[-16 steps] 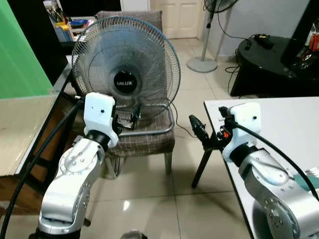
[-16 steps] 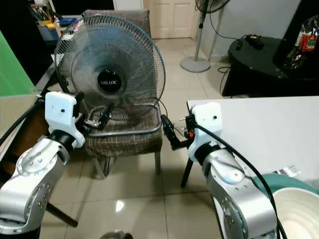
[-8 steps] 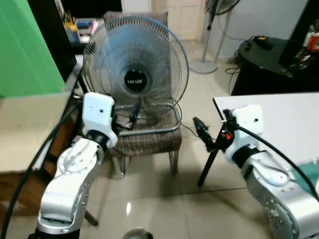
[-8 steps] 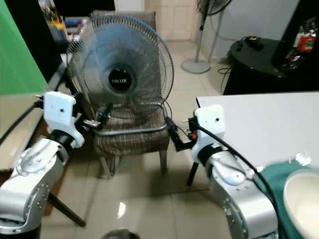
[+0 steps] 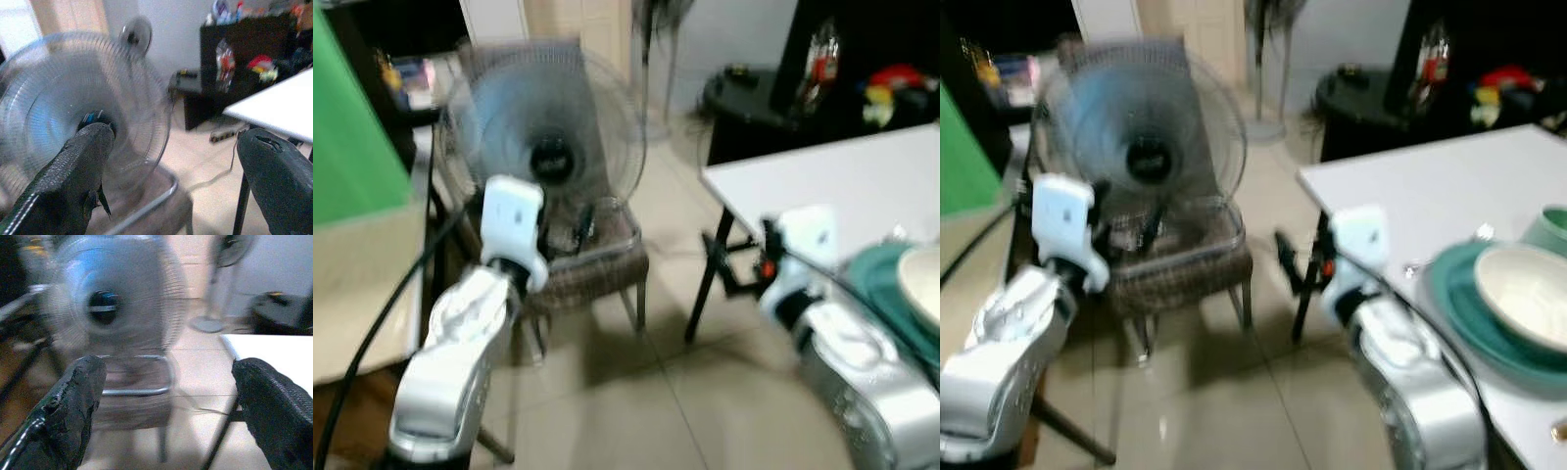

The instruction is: Setting the table

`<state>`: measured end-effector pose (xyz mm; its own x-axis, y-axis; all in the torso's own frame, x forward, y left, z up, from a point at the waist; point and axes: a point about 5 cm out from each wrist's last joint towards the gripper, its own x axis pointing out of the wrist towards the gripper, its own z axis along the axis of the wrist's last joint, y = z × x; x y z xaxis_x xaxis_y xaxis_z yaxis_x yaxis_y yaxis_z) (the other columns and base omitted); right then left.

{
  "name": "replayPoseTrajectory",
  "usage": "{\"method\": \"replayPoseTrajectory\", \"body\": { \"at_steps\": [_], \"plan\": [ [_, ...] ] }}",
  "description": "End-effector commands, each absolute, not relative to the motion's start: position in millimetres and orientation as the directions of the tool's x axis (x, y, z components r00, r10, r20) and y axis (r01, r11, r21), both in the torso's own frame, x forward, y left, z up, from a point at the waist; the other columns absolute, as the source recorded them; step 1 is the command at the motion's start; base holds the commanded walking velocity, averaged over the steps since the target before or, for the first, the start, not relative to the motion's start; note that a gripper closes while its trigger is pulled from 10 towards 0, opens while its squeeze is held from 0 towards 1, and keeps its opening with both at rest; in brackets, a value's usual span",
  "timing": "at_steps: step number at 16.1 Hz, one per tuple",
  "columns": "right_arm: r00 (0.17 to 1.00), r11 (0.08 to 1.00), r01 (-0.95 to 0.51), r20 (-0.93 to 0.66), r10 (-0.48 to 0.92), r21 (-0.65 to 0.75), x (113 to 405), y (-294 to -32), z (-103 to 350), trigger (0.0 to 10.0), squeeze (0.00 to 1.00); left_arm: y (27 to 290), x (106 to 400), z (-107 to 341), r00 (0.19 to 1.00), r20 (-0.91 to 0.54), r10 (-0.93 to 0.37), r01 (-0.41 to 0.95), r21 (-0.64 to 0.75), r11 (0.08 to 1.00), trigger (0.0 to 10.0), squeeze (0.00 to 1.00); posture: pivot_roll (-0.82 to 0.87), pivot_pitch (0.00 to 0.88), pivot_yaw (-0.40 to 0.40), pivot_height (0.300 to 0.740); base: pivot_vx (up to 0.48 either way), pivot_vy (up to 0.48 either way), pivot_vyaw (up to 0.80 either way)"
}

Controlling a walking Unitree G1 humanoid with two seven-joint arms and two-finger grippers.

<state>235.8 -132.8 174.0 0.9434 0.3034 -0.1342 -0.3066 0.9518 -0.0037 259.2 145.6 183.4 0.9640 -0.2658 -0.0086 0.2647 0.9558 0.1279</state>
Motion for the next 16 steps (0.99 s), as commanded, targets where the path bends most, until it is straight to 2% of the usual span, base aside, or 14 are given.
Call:
{"method": "replayPoseTrajectory", "body": {
  "at_steps": [1,16],
  "plan": [
    [0.943,0.95,-0.312,-0.128,0.308,-0.009,237,-134,177,10.0,0.0,147,260,188,0.966,0.005,-0.258,0.255,0.129,0.958,10.0,0.0,0.08,0.0,0.045,0.74,0.0,0.352,0.0],
    [0.935,0.948,-0.314,-0.16,0.317,0.049,238,-135,167,10.0,0.0,153,259,180,0.97,-0.021,-0.242,0.242,0.155,0.958,10.0,0.0,0.09,0.0,0.033,0.74,0.0,0.351,0.0]
  ]
}}
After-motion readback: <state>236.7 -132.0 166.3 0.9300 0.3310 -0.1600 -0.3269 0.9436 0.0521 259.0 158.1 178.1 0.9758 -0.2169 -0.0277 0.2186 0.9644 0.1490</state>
